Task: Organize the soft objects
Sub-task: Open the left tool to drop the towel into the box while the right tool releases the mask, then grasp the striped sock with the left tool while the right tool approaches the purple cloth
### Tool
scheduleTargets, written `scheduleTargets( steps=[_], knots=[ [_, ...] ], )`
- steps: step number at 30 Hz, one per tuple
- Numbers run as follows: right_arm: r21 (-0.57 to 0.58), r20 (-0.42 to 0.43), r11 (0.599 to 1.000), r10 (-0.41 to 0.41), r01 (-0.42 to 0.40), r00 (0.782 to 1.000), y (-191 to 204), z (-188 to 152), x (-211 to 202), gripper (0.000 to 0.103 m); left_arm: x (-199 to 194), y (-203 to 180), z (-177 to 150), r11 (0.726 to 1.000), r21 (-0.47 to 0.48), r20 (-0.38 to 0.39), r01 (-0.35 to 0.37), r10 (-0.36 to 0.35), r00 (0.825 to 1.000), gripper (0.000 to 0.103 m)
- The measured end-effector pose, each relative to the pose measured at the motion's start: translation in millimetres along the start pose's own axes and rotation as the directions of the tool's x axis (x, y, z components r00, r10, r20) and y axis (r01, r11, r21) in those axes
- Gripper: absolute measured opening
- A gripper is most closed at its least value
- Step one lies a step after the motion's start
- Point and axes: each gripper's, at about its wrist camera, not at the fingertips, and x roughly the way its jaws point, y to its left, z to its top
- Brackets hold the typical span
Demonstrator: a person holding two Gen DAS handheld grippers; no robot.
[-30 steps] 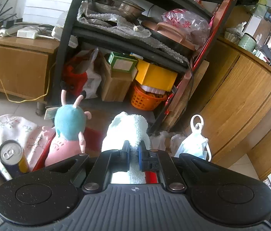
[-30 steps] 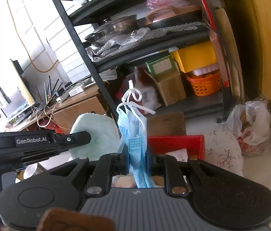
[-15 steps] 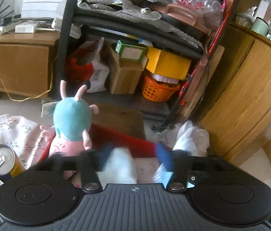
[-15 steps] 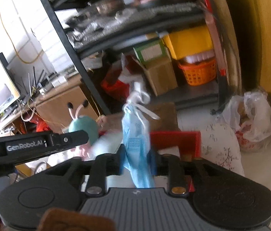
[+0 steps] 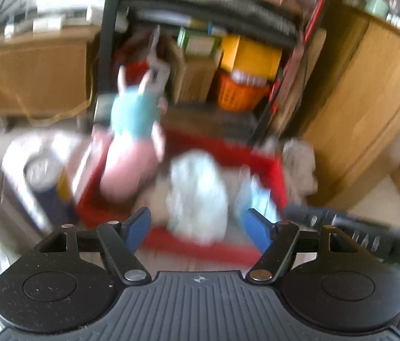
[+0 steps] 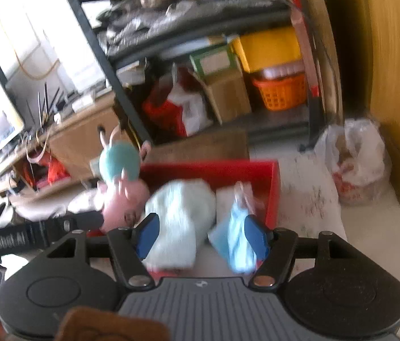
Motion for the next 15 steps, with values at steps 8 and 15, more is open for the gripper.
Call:
scheduleTargets(
  steps=[8,15],
  knots=[
    [0.007,-0.099,1.000,-0.015,0.016,0.995,0.3,-46.0,-6.1,0.038,14.2,-3.3,-48.0,0.998,0.068,-0.156,-0.005,0.016,0.988,0.072],
    [0.025,-0.188,0.999,-0.026,0.031,0.982,-4.9,-82.7,-3.1,0.038,27.8,-2.3,-61.5,0.995,0.103,-0.235,-0.008,0.032,0.971,0.069]
  ],
)
